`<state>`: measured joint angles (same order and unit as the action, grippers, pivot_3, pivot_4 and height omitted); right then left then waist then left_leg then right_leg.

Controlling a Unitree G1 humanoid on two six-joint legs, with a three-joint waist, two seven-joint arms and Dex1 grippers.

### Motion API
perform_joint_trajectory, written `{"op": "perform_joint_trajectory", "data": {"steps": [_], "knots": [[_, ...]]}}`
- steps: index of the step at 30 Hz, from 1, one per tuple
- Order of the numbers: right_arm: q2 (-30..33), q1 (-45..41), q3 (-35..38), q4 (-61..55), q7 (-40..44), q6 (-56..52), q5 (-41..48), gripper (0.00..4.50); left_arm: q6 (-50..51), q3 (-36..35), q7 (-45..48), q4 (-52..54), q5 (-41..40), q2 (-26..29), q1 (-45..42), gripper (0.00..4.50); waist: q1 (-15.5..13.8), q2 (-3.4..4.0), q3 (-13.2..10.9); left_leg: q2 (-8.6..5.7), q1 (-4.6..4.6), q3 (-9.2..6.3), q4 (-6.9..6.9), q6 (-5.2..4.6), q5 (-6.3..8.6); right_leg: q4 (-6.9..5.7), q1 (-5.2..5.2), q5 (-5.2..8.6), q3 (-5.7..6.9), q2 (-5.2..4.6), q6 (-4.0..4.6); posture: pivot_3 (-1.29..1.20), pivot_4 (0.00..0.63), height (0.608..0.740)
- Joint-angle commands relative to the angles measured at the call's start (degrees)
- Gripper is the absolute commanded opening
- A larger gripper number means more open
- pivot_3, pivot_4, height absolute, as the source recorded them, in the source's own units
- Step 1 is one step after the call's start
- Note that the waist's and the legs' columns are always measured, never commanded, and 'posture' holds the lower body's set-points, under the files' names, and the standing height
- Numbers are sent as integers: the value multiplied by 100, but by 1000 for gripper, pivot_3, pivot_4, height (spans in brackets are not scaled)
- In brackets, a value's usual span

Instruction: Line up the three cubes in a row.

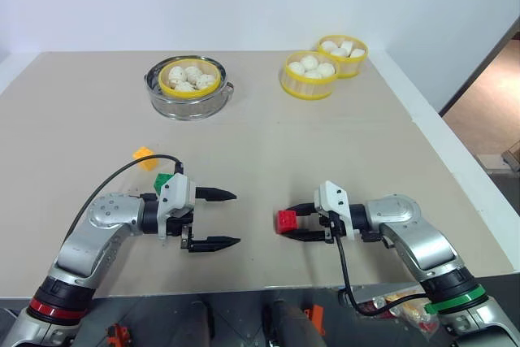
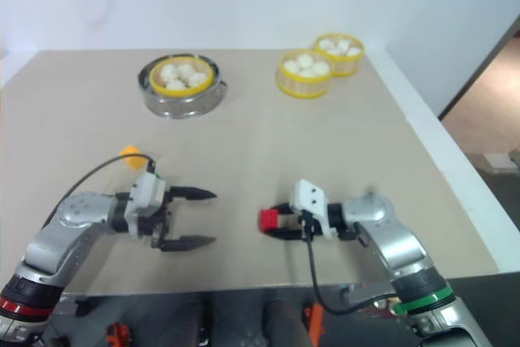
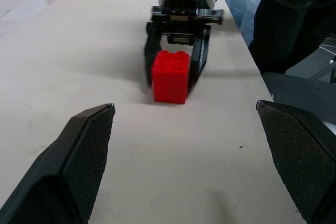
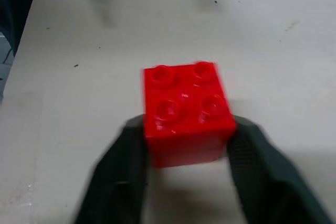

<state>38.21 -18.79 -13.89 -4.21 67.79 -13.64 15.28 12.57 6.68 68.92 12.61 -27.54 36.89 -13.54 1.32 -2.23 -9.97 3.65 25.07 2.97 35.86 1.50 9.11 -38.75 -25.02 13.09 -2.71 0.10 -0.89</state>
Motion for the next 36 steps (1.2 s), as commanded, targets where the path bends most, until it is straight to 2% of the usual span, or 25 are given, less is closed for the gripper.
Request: {"op": "perform_joint_trajectory", "data": {"steps": [1,4,9,12,17,23,27,29,36], "knots": [[-37,-144,26,-142,79,-70,75,1237,-37,-140,-41,170,-11,58,68,4500,2,0,0,0,0,0,0,0,0,0,0,0,0,0,0,0,150,740],[-68,-236,41,-142,112,-142,92,1237,-44,-143,-48,162,0,66,96,4500,1,0,0,0,0,-1,0,0,0,0,0,0,1,1,1,0,150,740],[-450,-1277,-154,692,334,-157,-45,1237,145,-441,-325,211,-181,62,239,4500,61,0,-1,1,-3,-3,6,0,-1,-1,-3,-15,-4,7,4,0,150,740],[-834,-2191,-375,1850,581,196,-318,1237,153,-757,-370,227,-274,173,504,4500,120,0,-1,5,-8,-7,9,-2,-1,-4,-3,-20,-5,14,12,0,150,740],[-1206,-3014,-620,3526,972,987,-784,1237,30,-904,-363,158,-172,277,661,4500,104,-1,-1,6,-1,-12,5,-3,-2,-3,-5,-15,-1,17,13,0,150,740],[-1465,-3462,-652,4663,1236,1560,-1108,1237,23,-952,-504,234,-155,252,751,4500,119,0,-1,3,4,-1,-1,-3,-1,-2,-10,-11,-11,9,3,0,150,740],[-1575,-3636,-593,5073,1383,1558,-1171,1237,-36,-880,-572,347,-107,233,892,4500,124,0,-1,5,-4,-3,-2,-3,-1,-12,-9,-11,-11,13,7,0,150,740],[-1598,-3674,-553,5155,1389,1635,-1198,2251,-59,-857,-586,369,-88,226,925,4500,122,0,-1,6,-6,-4,-1,-3,-1,-18,-10,-10,-10,13,11,0,150,740],[-1576,-3565,-367,4826,1531,1292,-1074,4490,-48,-956,-826,316,-83,129,873,4500,123,1,-2,5,-6,-1,-1,-3,-2,-20,-12,-13,-12,12,14,0,150,740]]}}
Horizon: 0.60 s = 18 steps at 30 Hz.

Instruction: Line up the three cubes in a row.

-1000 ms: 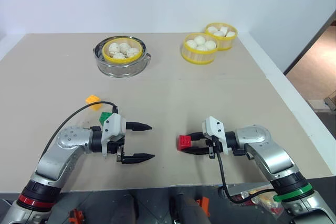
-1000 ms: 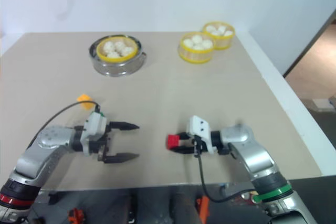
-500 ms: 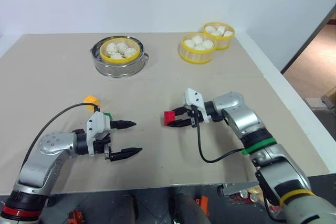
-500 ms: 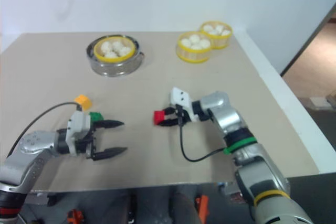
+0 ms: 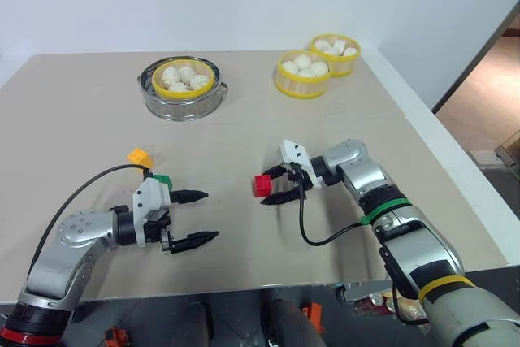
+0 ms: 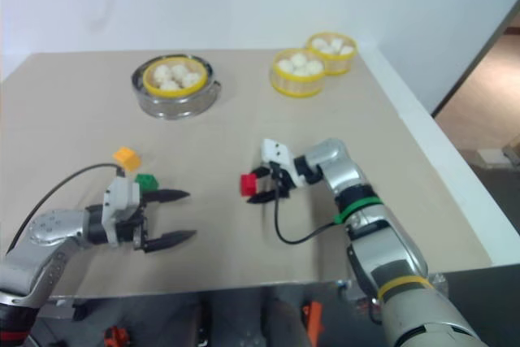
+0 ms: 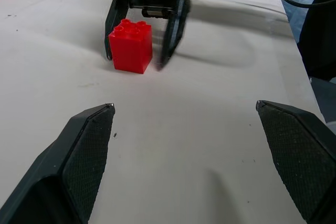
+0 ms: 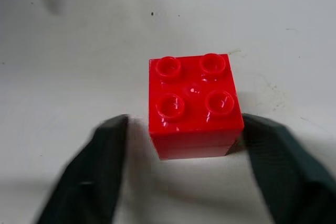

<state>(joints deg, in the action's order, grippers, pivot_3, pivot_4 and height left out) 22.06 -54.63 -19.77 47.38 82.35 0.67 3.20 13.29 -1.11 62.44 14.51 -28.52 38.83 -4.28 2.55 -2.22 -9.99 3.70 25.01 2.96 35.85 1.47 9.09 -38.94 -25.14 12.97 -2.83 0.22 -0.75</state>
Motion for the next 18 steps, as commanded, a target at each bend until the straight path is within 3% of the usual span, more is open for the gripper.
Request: {"op": "perform_joint_trajectory", "data": {"steps": [1,8,18], "knots": [[68,75,254,-465,76,-204,162,4490,-133,-228,-278,101,34,-92,-69,4500,0,0,0,1,0,-1,0,0,0,0,0,0,0,1,0,0,150,740],[406,732,918,-2358,-205,-1384,876,4490,136,-1044,-2237,391,105,-825,-152,4500,-12,0,0,2,5,-4,-3,0,0,-4,-3,-10,2,2,-23,0,150,740],[701,1544,1133,-3943,-885,-1769,1093,4490,495,-1298,-4233,1409,693,-1741,722,4500,-4,-3,2,-1,-1,-5,-2,5,3,-4,-2,-9,-2,3,-21,0,150,740]]}}
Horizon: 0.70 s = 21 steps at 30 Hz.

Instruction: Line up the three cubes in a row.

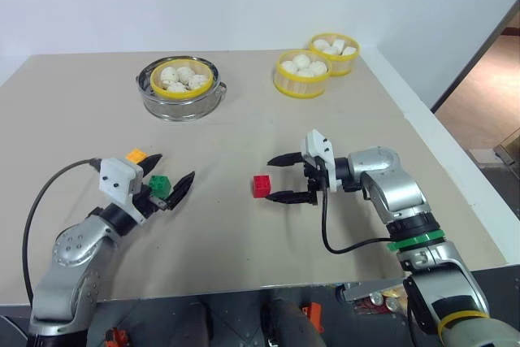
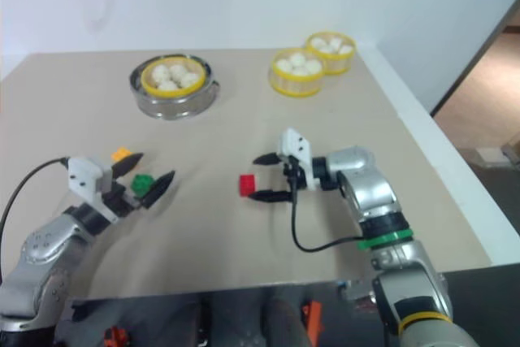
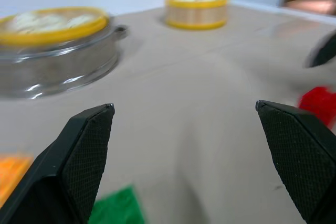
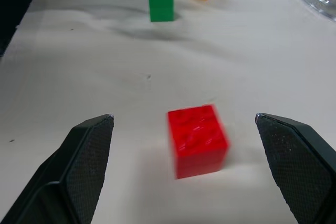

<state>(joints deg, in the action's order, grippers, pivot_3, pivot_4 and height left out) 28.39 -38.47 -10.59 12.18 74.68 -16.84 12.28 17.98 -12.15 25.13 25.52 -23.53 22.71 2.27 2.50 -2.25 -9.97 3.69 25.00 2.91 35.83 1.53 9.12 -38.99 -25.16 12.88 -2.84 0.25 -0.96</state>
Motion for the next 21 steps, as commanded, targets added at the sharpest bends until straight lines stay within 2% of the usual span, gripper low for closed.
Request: {"op": "perform_joint_trajectory", "data": {"steps": [1,6,16,21], "knots": [[48,-82,275,-477,-146,-21,274,4490,41,-217,-666,316,203,-248,117,4500,2,0,0,0,-2,0,1,-1,-1,0,0,2,-2,2,18,0,150,740],[119,-135,352,-405,-147,331,339,4490,156,-185,-1097,483,203,-600,287,4500,3,-3,0,-2,-12,0,12,-1,-1,1,8,-5,-7,3,20,0,150,740],[167,-214,337,-74,-264,819,225,4490,781,-32,-1254,263,152,-624,244,4500,4,-4,-1,-3,-5,2,13,-1,-1,4,3,-3,-14,6,22,0,150,740],[134,-221,390,-160,-318,705,389,4490,1180,-33,-1342,183,92,-645,190,4500,4,-5,-1,-2,-5,0,13,-1,-1,4,3,-3,-15,9,21,0,150,740]]}}
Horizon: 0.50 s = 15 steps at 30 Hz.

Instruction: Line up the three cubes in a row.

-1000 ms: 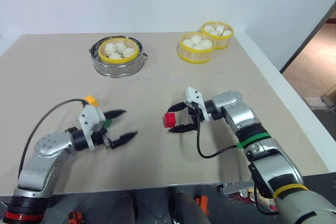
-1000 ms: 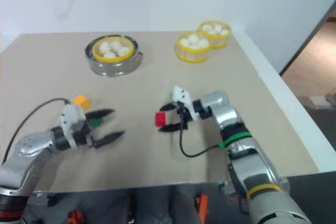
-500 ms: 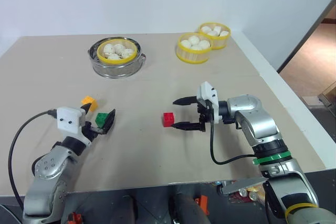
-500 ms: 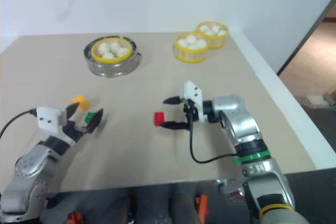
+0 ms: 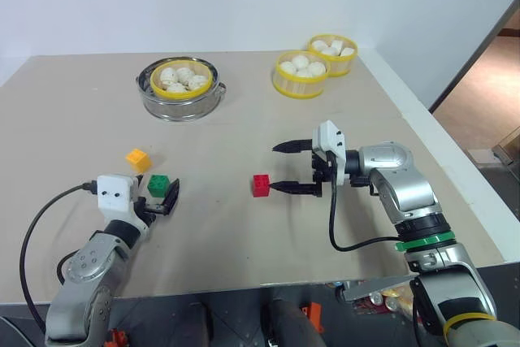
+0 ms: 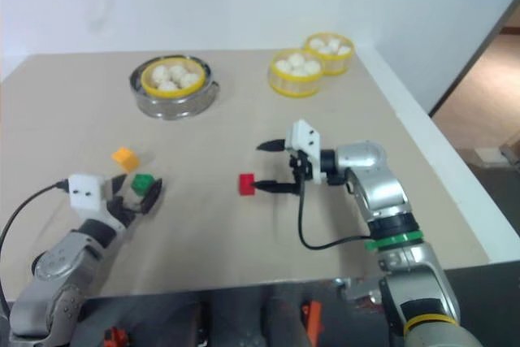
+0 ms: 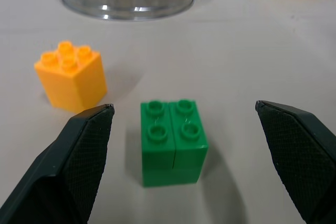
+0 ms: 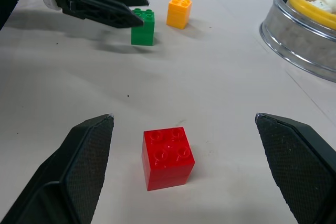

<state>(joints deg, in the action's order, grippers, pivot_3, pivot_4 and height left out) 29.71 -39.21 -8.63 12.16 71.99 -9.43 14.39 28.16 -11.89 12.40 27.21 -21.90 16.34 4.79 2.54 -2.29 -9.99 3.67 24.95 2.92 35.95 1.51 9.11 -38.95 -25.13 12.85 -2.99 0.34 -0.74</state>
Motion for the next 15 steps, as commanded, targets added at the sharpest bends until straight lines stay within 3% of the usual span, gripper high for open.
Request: {"op": "perform_joint_trajectory", "data": {"steps": [1,8,15], "knots": [[-7,-150,212,-190,-58,-86,227,4490,209,-50,-78,4,-60,-2,-71,4500,0,0,0,0,0,0,0,0,0,0,0,0,0,0,0,0,150,740],[-32,-146,213,-404,-205,-215,350,4490,416,-59,-178,-253,85,83,-271,4500,-1,0,0,0,0,0,0,0,0,0,0,0,-1,0,0,0,150,740],[20,-122,183,-392,-240,-159,295,4500,505,-16,-146,-405,111,123,-426,2272,-2,0,0,0,3,0,-1,0,0,2,-2,0,-1,-1,0,0,150,740]]}}
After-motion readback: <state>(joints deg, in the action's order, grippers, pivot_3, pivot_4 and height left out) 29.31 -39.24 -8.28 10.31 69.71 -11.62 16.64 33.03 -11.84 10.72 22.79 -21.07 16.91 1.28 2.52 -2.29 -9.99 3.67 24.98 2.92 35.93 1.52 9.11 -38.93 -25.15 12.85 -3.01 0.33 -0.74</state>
